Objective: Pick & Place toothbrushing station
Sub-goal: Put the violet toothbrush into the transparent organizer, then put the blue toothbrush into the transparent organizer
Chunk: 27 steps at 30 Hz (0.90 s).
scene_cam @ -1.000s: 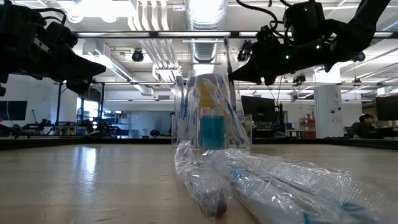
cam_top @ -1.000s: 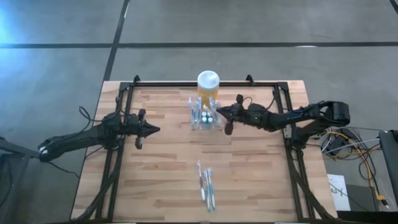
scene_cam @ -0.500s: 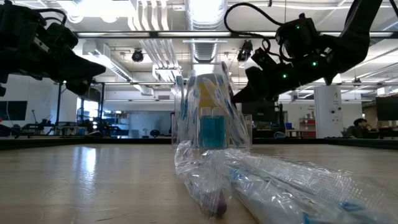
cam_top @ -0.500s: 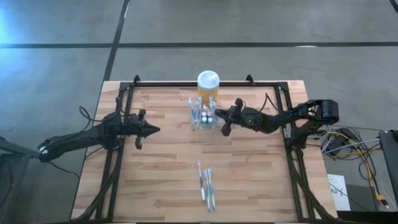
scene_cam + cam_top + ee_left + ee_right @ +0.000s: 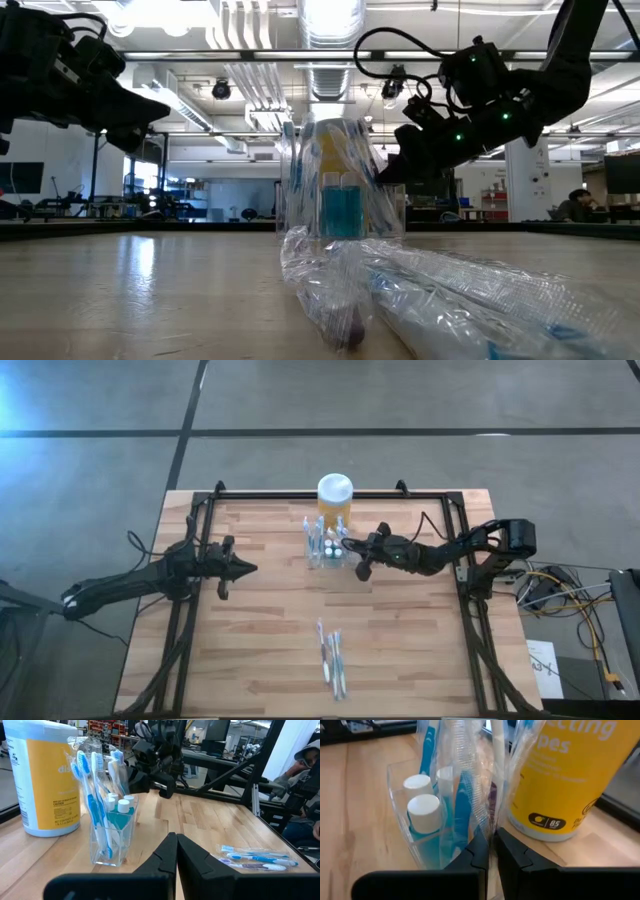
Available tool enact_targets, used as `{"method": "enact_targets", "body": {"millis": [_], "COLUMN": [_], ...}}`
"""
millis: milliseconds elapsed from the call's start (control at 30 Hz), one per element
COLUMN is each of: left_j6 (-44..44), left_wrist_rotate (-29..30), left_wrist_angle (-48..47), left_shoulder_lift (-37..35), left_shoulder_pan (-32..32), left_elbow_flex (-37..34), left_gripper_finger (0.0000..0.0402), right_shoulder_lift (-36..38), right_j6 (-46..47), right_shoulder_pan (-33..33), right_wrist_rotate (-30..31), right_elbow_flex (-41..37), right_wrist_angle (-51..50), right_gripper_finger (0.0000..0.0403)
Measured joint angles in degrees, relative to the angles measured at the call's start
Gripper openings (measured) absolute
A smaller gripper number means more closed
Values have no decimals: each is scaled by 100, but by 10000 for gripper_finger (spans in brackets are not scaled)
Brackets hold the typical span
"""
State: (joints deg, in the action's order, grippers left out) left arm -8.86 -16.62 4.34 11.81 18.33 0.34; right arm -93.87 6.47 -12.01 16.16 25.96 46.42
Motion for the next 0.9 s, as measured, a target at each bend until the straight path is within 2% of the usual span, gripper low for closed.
{"method": "enact_targets", "body": {"millis": [100, 367, 500, 667, 800, 900], "left_j6": [0, 3, 11, 11, -6, -3], "left_wrist_rotate": [0, 0, 0, 0, -37, -37], "left_wrist_angle": [0, -6, -7, -7, -15, -27], "left_shoulder_lift": [0, 2, 2, 2, 0, 2], "left_shoulder_pan": [0, 1, 2, 2, 2, 2], "left_elbow_flex": [0, 0, 0, 0, 0, 0], "left_gripper_finger": [10, 10, 10, 10, 10, 10], "right_shoulder_lift": [83, 707, 1063, 1803, 2553, 3055], "right_j6": [360, 431, 415, 409, 468, 784], "right_shoulder_pan": [-7, 0, 0, 10, 229, 606], "right_wrist_rotate": [-89, -122, -122, -137, -833, -979], "right_elbow_flex": [-6, -7, -7, -7, -4, 49], "right_wrist_angle": [-46, -793, -1149, -1327, -1371, -1911], "right_gripper_finger": [28, 121, 152, 168, 171, 171]}}
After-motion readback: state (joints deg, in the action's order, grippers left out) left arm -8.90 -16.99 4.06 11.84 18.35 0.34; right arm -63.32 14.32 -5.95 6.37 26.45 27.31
